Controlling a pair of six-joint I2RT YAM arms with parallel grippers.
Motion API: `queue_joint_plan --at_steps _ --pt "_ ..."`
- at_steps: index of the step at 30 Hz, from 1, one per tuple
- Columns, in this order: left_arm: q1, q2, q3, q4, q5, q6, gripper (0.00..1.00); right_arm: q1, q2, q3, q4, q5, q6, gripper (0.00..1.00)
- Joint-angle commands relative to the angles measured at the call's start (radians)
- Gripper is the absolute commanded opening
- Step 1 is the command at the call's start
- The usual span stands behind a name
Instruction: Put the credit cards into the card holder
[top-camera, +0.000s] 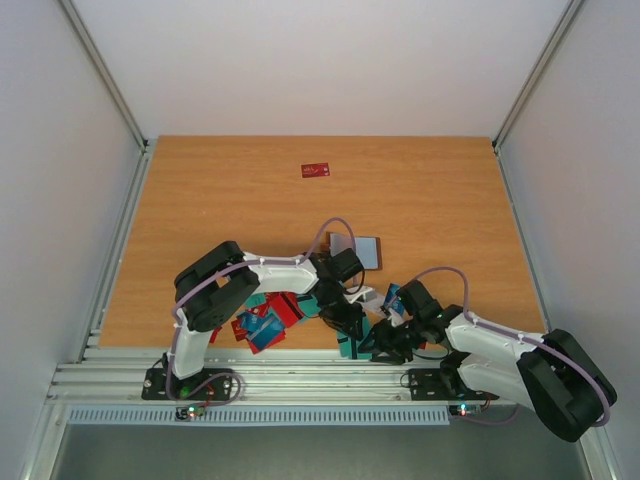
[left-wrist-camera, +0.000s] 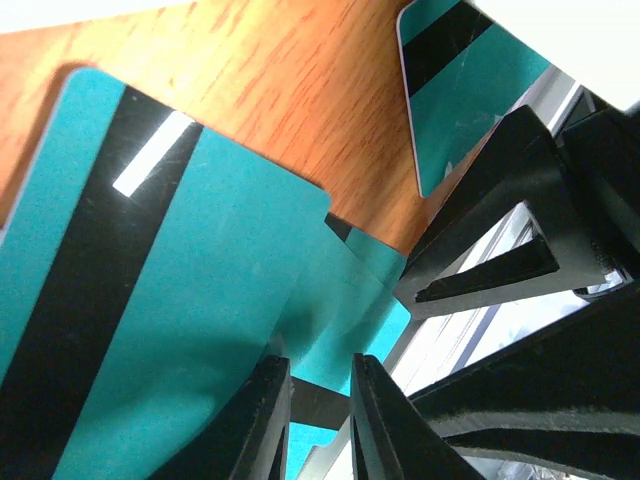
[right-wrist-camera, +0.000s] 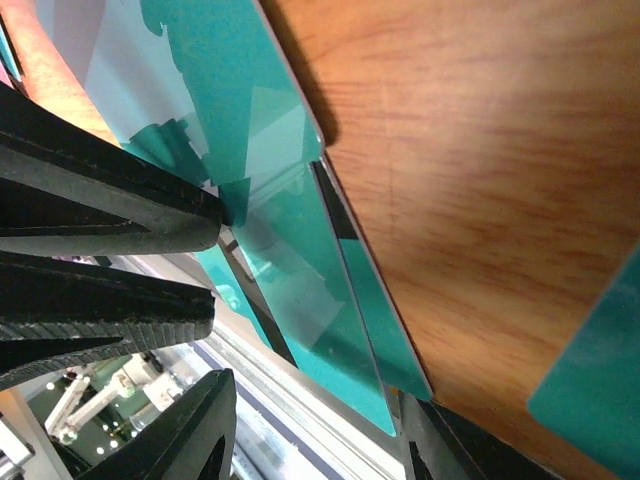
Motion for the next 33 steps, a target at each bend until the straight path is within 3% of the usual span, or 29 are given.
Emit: queue_joint_plan --at_steps 1,9,13,18,33 --pt "0.004 0.008 -0.032 0.018 -0.048 -0.010 0.20 0.028 0.057 -0.070 0.052 0.083 0.048 0.45" --pt "0.005 0.000 -0.045 0.034 -0.047 -0.020 0.20 0.033 0.130 -0.086 0.142 0.069 0.064 0.27" --pt "0.005 -0.006 -0.054 0.045 -0.048 -0.026 0.20 0.034 0.098 -0.077 0.093 0.081 0.066 0.14" --pt "0.004 -0.017 -0.064 0.054 -0.047 -0.036 0.20 0.034 0.015 -0.049 -0.033 0.101 0.063 0.07" --pt "0.055 -0.177 0.021 -0.083 -0.173 -0.058 0.22 0.034 -0.064 0.175 -0.397 0.142 -0.013 0.01"
